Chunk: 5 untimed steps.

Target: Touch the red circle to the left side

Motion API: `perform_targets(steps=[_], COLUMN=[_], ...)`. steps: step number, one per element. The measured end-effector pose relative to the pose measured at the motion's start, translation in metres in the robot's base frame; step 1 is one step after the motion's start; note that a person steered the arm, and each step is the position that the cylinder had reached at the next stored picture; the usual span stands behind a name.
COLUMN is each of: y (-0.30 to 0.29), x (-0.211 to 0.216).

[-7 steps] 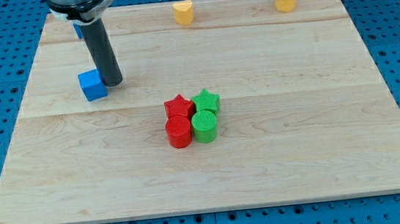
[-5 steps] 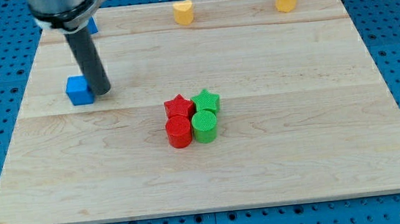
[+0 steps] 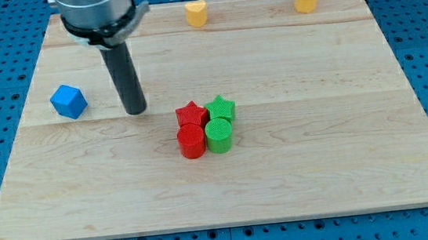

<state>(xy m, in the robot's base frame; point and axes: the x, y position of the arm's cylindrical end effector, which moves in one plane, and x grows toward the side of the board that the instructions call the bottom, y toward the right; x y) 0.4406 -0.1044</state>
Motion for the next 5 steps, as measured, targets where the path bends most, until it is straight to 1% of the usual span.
perform_targets(steps=[1,3,5], y=[0.027,0.036,0.107], x=[0.026,0.073,0.081])
